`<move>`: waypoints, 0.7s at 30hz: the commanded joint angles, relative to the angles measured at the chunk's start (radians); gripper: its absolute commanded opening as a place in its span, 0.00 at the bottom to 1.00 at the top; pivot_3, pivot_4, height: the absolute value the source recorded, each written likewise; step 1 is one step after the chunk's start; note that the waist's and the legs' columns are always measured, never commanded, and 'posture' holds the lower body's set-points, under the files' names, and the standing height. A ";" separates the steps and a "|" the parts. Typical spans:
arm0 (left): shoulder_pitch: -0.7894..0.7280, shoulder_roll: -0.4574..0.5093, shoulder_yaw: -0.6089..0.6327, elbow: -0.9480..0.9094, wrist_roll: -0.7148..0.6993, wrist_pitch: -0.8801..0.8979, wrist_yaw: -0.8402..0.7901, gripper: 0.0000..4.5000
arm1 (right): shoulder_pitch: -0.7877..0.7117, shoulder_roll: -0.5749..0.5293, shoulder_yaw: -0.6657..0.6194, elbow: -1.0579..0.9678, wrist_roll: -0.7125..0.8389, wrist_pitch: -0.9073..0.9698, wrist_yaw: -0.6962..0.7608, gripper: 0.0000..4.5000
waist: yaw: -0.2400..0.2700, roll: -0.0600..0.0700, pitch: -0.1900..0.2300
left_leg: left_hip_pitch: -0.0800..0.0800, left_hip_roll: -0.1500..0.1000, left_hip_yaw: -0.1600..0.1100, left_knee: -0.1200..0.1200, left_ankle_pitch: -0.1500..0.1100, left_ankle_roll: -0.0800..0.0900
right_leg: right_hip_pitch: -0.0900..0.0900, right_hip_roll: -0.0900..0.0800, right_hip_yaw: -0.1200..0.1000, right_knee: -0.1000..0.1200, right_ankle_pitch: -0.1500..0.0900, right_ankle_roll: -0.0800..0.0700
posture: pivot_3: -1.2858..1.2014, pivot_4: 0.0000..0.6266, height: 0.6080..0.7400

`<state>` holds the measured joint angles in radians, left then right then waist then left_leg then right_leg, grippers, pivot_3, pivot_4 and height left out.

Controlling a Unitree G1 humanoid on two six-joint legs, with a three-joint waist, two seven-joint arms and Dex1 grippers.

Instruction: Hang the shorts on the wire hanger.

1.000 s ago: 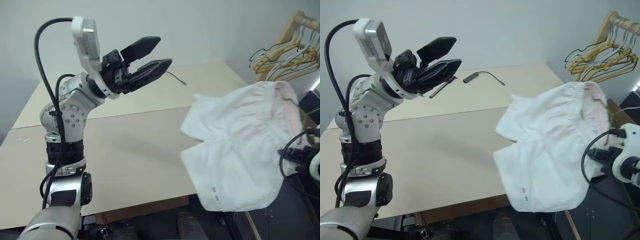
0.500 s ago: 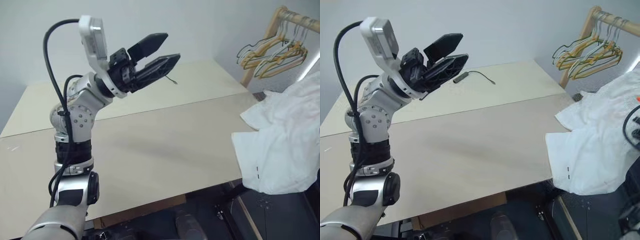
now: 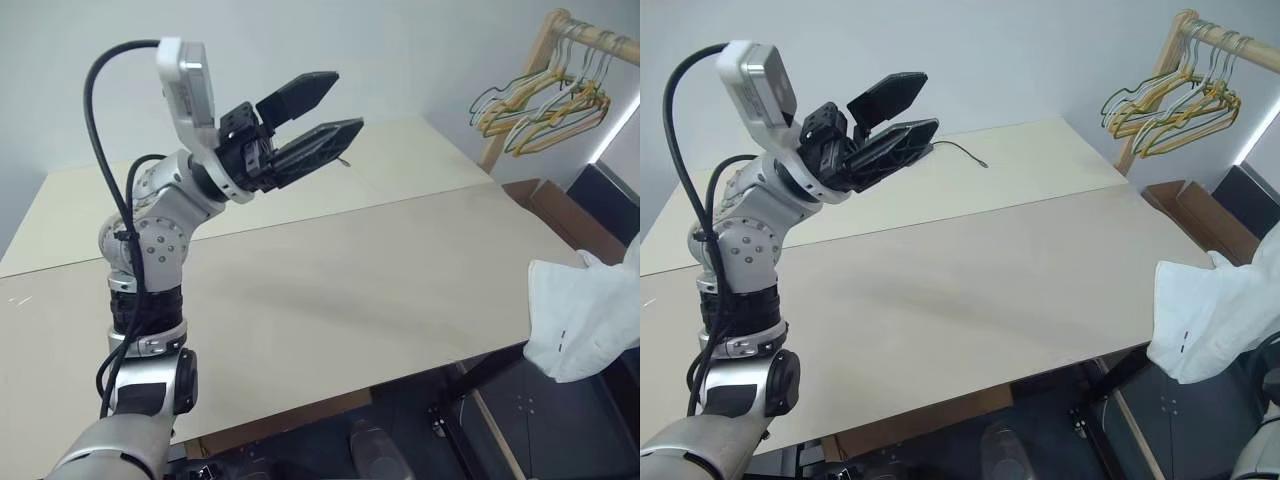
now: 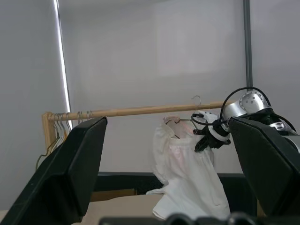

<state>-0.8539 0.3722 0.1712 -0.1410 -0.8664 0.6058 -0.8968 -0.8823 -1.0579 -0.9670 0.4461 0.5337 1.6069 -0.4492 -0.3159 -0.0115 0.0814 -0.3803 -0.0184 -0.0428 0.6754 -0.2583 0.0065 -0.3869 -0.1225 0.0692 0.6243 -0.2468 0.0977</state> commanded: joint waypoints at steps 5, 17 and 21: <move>-0.001 0.012 -0.004 -0.029 -0.002 -0.020 -0.013 1.00 | 0.040 0.074 -0.045 -0.107 -0.137 0.008 0.065 0.15 | -0.005 0.001 -0.001 | 0.001 0.000 0.000 0.000 0.000 0.000 | 0.001 0.000 0.000 0.000 0.000 0.001 | 0.38 0.09 1.00; 0.004 0.023 -0.007 -0.037 -0.011 -0.013 -0.019 1.00 | 0.088 0.133 0.001 -0.237 -0.292 -0.026 0.160 0.99 | -0.005 0.003 -0.001 | 0.001 0.000 -0.001 0.000 0.000 0.000 | 0.001 0.000 0.000 0.000 0.001 0.001 | 0.38 0.08 1.00; 0.004 0.026 -0.010 -0.035 -0.015 -0.008 -0.027 1.00 | 0.237 0.128 0.142 -0.386 -0.345 -0.176 0.212 0.99 | -0.007 0.004 -0.001 | 0.001 0.000 -0.001 0.000 0.000 0.000 | 0.001 0.000 0.000 0.000 0.000 0.002 | 0.37 0.08 1.00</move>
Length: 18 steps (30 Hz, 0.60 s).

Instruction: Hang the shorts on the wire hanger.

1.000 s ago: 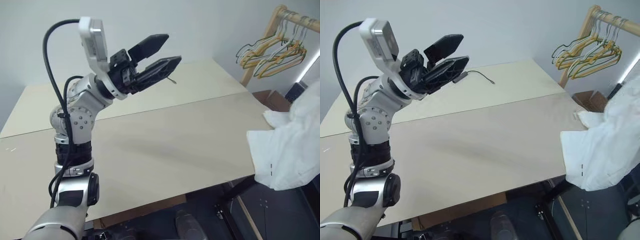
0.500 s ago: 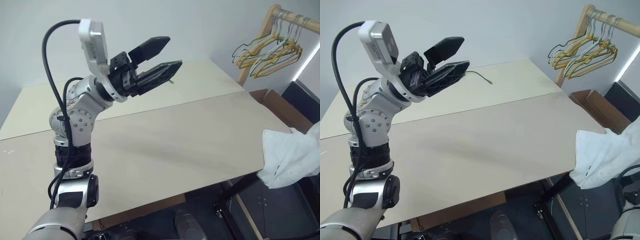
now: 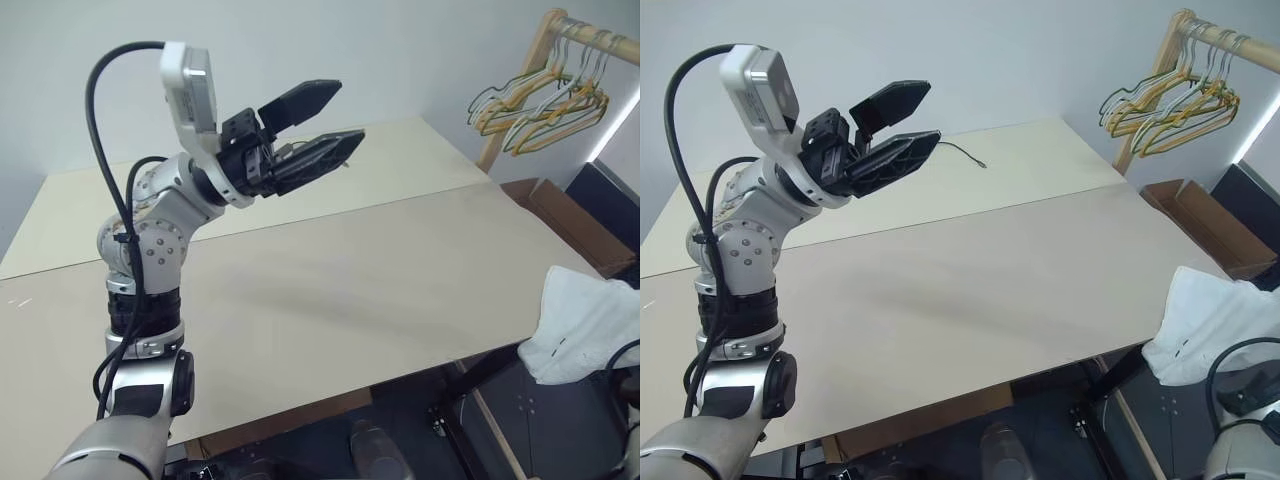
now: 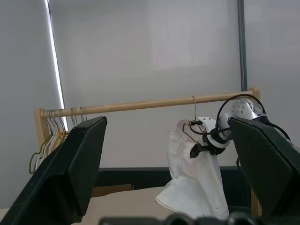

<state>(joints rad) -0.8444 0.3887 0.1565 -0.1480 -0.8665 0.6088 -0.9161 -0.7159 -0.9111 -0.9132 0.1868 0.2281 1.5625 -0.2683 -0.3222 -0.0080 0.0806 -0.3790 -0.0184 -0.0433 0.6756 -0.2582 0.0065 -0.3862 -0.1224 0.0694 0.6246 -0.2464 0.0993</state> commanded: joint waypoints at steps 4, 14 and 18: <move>-0.009 0.004 -0.002 -0.025 -0.014 -0.014 -0.013 1.00 | 0.188 0.015 0.141 -0.229 -0.113 -0.306 0.025 0.99 | -0.011 0.000 0.000 | 0.000 0.000 0.000 0.001 0.000 0.000 | 0.000 0.000 0.001 0.000 0.000 0.001 | 0.38 0.08 1.00; 0.011 0.031 -0.021 -0.037 0.034 -0.028 -0.016 1.00 | 0.346 0.039 0.294 -0.451 -0.411 -1.115 -0.151 0.99 | -0.029 0.002 -0.001 | 0.003 0.000 0.000 0.000 0.000 0.000 | 0.000 0.000 0.002 0.002 0.000 0.001 | 0.39 0.07 1.00; 0.090 0.079 -0.027 -0.067 0.084 -0.034 0.001 1.00 | 0.273 0.071 0.448 -0.552 -0.284 -1.223 0.075 0.99 | -0.046 0.000 0.000 | 0.011 0.000 0.000 -0.003 0.000 0.000 | 0.009 0.000 0.003 0.000 0.000 0.002 | 0.41 0.06 1.00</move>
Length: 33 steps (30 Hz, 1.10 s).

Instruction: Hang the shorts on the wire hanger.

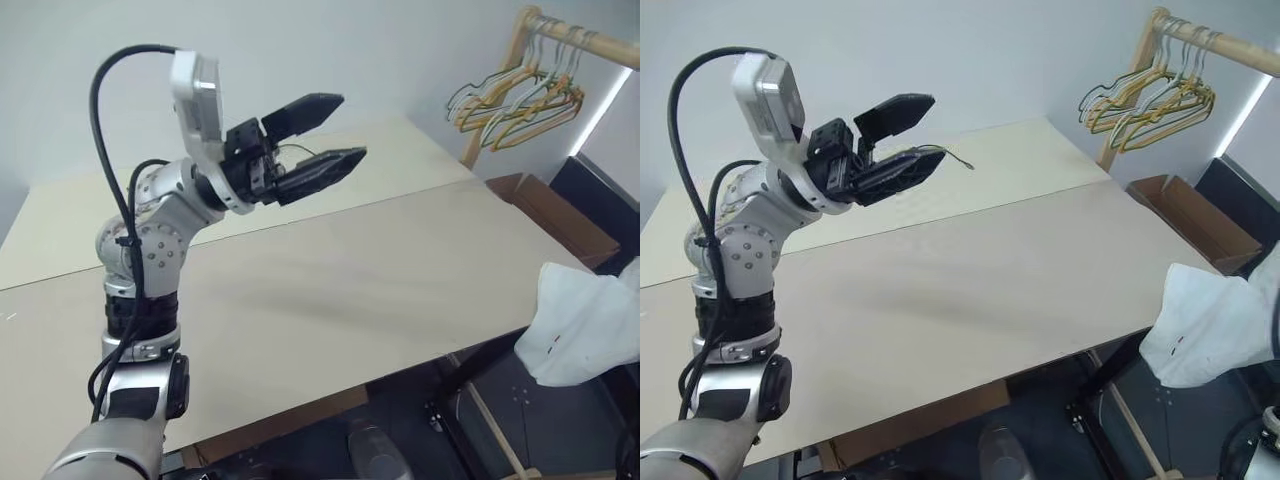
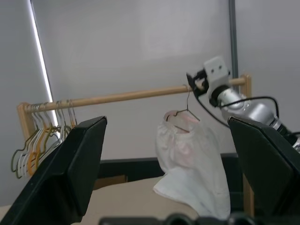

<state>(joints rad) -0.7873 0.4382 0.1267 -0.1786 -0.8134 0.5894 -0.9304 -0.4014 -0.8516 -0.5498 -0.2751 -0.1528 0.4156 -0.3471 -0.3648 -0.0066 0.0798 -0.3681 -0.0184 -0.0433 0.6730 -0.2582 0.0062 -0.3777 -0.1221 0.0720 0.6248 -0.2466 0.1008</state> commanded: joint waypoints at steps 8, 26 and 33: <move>0.309 0.059 0.040 -0.156 0.236 -0.177 0.174 1.00 | -0.077 0.145 0.432 -0.169 0.585 -0.019 0.846 0.99 | 0.044 -0.010 0.003 | 0.017 0.002 -0.011 -0.011 -0.001 -0.001 | 0.018 0.001 -0.003 -0.014 0.001 -0.001 | 0.47 0.06 1.00; 0.709 0.228 0.102 -0.472 0.207 -0.109 0.207 1.00 | -0.048 0.105 0.610 -0.084 0.531 -0.005 1.203 0.99 | 0.393 -0.013 0.007 | -0.002 0.001 -0.003 -0.010 0.003 -0.007 | -0.009 0.001 -0.005 -0.006 0.009 -0.016 | 0.56 0.12 1.00; 0.674 0.247 0.093 -0.441 0.197 -0.111 0.179 1.00 | -0.019 0.100 0.592 -0.117 0.528 0.005 1.196 0.99 | 0.392 -0.015 0.008 | -0.002 0.001 -0.003 -0.010 0.003 -0.007 | -0.009 0.001 -0.006 -0.006 0.008 -0.016 | 0.55 0.12 1.00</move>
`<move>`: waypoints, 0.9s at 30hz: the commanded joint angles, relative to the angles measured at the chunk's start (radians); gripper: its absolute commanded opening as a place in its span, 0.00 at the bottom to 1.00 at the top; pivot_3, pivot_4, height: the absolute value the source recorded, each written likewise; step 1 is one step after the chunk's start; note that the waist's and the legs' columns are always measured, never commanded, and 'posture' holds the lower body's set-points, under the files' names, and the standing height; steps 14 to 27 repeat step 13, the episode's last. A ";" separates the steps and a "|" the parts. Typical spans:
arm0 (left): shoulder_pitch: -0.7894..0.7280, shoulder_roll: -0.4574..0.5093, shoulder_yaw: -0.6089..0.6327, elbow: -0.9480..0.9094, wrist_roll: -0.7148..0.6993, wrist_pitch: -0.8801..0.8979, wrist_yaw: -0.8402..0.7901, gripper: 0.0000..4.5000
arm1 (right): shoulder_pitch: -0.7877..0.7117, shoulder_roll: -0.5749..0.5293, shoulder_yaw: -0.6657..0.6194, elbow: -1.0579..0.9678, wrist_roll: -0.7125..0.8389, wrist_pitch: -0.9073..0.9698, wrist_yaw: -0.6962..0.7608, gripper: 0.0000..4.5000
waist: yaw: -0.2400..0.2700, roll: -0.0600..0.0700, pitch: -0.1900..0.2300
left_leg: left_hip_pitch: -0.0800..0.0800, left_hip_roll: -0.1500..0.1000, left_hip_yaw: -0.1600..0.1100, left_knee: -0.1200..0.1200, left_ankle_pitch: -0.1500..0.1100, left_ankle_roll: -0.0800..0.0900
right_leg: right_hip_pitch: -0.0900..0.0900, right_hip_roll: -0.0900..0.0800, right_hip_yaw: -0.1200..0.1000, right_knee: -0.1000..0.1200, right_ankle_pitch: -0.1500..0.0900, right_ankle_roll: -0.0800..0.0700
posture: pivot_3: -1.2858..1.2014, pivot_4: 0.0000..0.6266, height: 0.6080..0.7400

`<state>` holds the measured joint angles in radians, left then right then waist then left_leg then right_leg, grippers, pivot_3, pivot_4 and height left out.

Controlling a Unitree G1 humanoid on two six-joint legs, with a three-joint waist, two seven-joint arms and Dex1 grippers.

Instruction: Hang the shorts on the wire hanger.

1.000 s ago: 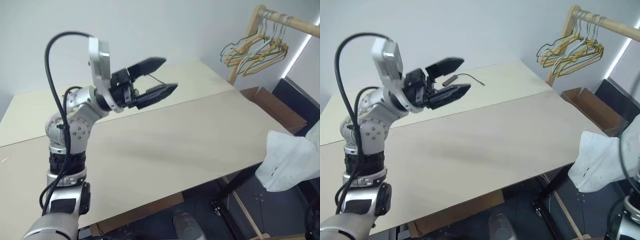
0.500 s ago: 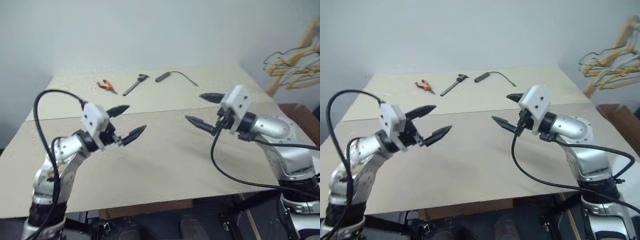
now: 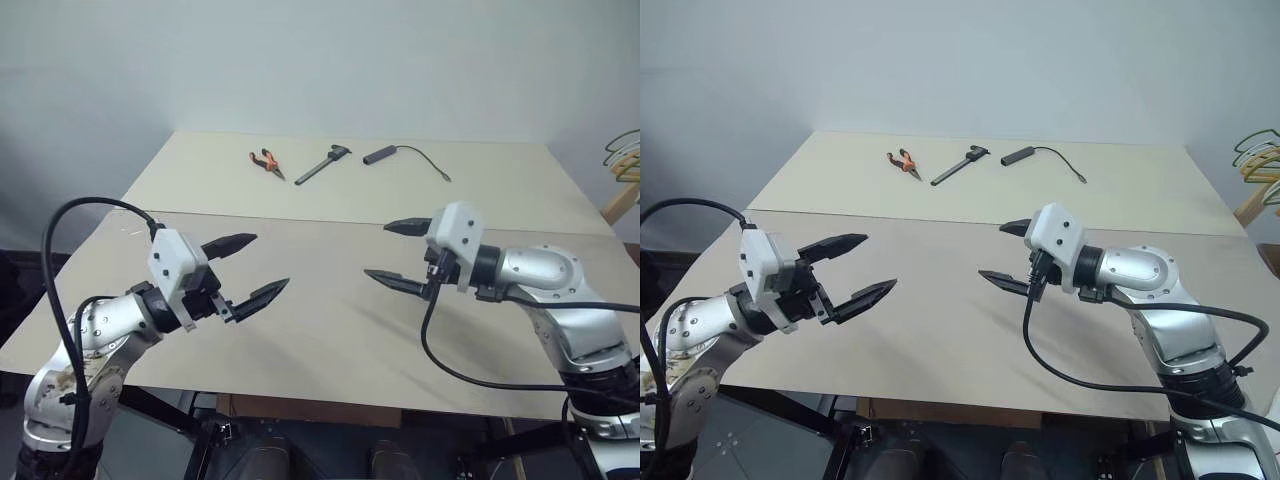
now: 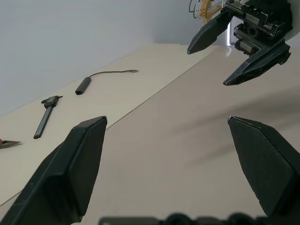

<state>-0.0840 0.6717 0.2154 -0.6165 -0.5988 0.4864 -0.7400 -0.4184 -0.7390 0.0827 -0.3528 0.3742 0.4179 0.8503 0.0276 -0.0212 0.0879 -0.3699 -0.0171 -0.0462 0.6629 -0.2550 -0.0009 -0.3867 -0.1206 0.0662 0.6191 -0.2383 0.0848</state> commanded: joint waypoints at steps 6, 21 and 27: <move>-0.060 0.009 -0.009 0.022 -0.014 -0.016 -0.029 1.00 | 0.032 -0.016 -0.058 -0.060 -0.003 0.001 -0.010 0.99 | -0.003 -0.001 0.000 | 0.000 0.000 0.000 0.000 0.000 0.000 | 0.000 0.000 0.000 0.000 0.000 0.000 | 0.55 0.11 1.00; -0.125 -0.004 -0.033 0.079 -0.031 -0.017 -0.060 1.00 | 0.073 -0.027 -0.092 -0.080 -0.008 0.001 -0.027 0.99 | -0.008 -0.001 0.000 | 0.000 0.000 0.000 0.000 0.000 0.000 | 0.001 0.000 0.000 0.000 0.000 0.000 | 0.53 0.09 1.00; -0.125 -0.004 -0.033 0.079 -0.031 -0.017 -0.060 1.00 | 0.073 -0.027 -0.092 -0.080 -0.008 0.001 -0.027 0.99 | -0.008 -0.001 0.000 | 0.000 0.000 0.000 0.000 0.000 0.000 | 0.001 0.000 0.000 0.000 0.000 0.000 | 0.53 0.09 1.00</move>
